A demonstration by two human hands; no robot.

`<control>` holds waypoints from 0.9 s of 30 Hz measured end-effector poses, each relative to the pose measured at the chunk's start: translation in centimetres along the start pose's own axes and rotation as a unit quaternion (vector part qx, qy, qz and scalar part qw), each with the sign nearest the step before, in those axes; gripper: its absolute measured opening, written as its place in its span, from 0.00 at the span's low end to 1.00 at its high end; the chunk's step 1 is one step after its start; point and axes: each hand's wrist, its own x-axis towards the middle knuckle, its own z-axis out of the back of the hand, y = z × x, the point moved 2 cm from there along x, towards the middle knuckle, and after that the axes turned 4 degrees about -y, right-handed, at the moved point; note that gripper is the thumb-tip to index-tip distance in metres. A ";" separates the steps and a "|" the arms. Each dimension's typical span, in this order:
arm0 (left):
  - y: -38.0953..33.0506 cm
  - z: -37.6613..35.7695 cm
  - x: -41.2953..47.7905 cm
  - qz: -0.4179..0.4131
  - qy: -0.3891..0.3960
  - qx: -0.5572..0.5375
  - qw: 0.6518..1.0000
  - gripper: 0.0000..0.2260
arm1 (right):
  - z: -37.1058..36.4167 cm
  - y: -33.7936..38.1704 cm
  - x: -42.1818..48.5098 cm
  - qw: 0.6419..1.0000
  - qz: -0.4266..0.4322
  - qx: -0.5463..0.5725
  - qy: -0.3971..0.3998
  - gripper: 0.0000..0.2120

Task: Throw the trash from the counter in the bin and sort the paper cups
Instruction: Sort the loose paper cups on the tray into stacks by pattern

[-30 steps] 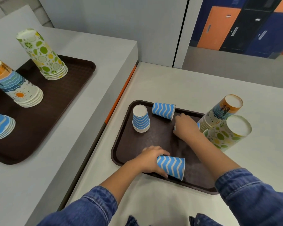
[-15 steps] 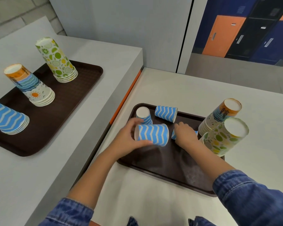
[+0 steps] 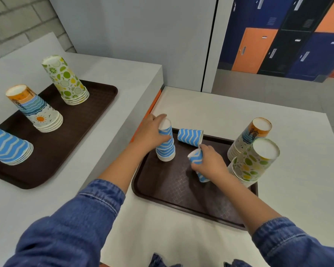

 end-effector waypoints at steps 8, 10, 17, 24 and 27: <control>2.5 -4.7 -1.8 0.049 0.006 -0.073 0.996 0.39 | 5.4 2.8 -1.0 0.948 0.025 0.263 -0.179 0.30; 2.8 -4.7 -2.1 0.082 -0.005 -0.138 0.987 0.46 | 6.4 4.1 -0.7 0.926 0.056 0.313 -0.204 0.29; 4.8 -4.7 -4.7 0.128 -0.003 -0.208 0.970 0.54 | 4.6 8.7 2.1 0.921 0.138 0.331 -0.150 0.30; 6.7 -3.5 -7.2 0.155 -0.043 -0.231 0.960 0.51 | -1.5 8.6 3.9 0.965 0.131 0.228 -0.008 0.30; 6.9 -2.8 -7.2 0.156 -0.042 -0.221 0.962 0.51 | -2.8 7.6 3.8 0.966 0.123 0.227 0.016 0.31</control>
